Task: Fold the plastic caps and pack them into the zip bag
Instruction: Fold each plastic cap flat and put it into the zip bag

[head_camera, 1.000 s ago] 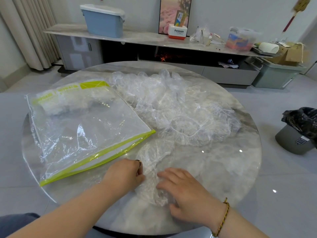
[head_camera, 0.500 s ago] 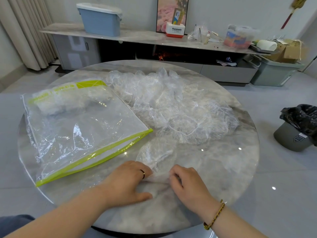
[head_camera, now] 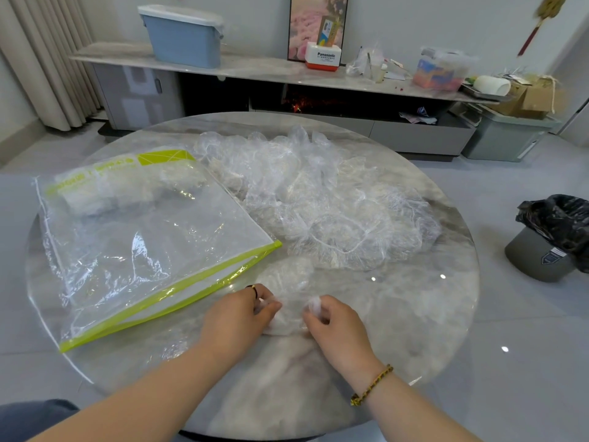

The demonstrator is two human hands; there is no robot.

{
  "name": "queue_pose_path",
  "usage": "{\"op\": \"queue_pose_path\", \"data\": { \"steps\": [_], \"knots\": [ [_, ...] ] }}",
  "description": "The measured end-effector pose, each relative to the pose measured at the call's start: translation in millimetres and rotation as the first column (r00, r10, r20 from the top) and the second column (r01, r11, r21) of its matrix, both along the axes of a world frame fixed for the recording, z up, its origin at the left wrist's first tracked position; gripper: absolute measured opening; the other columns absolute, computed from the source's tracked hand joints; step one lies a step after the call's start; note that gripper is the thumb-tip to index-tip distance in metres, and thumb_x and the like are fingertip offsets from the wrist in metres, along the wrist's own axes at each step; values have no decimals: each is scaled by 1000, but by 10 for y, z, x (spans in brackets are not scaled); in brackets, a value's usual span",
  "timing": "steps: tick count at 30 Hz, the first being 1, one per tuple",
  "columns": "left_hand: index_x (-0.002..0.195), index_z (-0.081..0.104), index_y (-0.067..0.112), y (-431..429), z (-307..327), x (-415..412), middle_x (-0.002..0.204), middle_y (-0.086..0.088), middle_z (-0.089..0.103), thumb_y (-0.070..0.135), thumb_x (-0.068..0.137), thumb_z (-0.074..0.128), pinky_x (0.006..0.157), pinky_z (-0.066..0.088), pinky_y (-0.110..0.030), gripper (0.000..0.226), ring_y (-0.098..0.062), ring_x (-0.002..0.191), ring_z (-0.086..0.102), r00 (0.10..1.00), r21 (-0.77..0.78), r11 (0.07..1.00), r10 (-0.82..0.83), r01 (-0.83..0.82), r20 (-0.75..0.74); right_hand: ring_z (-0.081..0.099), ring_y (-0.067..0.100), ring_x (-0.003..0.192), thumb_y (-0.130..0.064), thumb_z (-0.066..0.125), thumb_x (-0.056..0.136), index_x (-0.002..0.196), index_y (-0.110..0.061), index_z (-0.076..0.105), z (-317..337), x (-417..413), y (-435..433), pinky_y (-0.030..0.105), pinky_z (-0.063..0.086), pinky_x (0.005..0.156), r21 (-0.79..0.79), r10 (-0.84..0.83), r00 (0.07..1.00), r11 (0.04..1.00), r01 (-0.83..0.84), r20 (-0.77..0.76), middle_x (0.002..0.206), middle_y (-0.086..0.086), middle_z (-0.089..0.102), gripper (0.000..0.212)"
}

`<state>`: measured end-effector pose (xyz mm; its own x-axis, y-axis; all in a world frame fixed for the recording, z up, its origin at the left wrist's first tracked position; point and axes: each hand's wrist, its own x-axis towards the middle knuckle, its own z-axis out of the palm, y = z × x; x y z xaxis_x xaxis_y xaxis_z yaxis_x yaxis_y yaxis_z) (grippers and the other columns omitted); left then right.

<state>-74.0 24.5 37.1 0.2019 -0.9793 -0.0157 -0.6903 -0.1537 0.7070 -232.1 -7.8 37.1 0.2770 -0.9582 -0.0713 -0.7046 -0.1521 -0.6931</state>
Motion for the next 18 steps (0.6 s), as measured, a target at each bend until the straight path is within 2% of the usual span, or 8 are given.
{"op": "queue_pose_path", "data": {
  "steps": [2,4,6,9,12,14,15,18],
  "knots": [
    [71,39,38,-14,14,-13,60,14,48,37,92,52,52,30,-15,24,-7,63,47,995,-12,1000,4,-3,101,56,13,70,-31,55,89,76,-16,53,33,21,-53,25,40,61,14,-36,999,999,36,-10,66,-6,54,21],
    [78,39,36,-23,7,-5,60,14,45,37,93,50,51,27,-12,19,-10,69,46,989,-9,1000,-5,6,150,56,8,70,-35,54,90,93,-18,59,40,10,-95,18,38,58,23,-45,999,999,46,-31,62,-11,55,18],
    [76,34,38,-21,3,-7,62,14,43,37,93,49,50,28,-12,23,-9,71,45,983,-23,999,-24,28,181,57,7,75,-40,52,90,104,-22,57,46,6,-102,13,34,57,6,-56,995,998,57,-82,62,-12,55,23],
    [87,31,35,4,9,-17,74,16,45,38,94,47,52,28,-13,17,-8,81,51,970,-49,998,-23,36,242,60,12,90,-45,49,90,118,-25,48,58,5,-83,23,38,64,-80,-74,981,995,60,-179,69,-14,49,34],
    [92,27,31,14,-18,-27,89,15,40,35,93,48,58,29,-23,21,-14,85,53,968,-81,996,-5,26,252,58,13,91,-35,50,91,120,-21,40,86,4,-69,21,37,67,-241,-122,972,968,72,-202,89,-11,51,34],
    [78,26,32,1,-60,-5,82,17,36,29,92,52,63,33,-26,30,-20,85,55,981,-121,992,4,19,192,54,13,83,-25,51,80,101,-21,44,52,12,-84,18,37,66,-556,-79,985,831,-22,-156,92,-4,55,22],
    [72,24,31,-13,-70,10,78,19,34,26,90,55,65,34,-28,36,-22,83,55,989,-139,990,9,12,150,50,12,81,-23,49,74,91,-21,43,18,6,-89,18,35,68,-677,19,991,729,-106,-134,90,-4,53,18],
    [66,35,31,-53,-115,52,73,19,33,14,85,64,57,37,-28,39,-16,65,51,992,-174,984,-21,43,126,48,13,87,-21,48,70,85,-22,44,-59,31,-43,21,34,79,-712,291,933,609,-349,-209,91,-6,56,15]
  ]
}}
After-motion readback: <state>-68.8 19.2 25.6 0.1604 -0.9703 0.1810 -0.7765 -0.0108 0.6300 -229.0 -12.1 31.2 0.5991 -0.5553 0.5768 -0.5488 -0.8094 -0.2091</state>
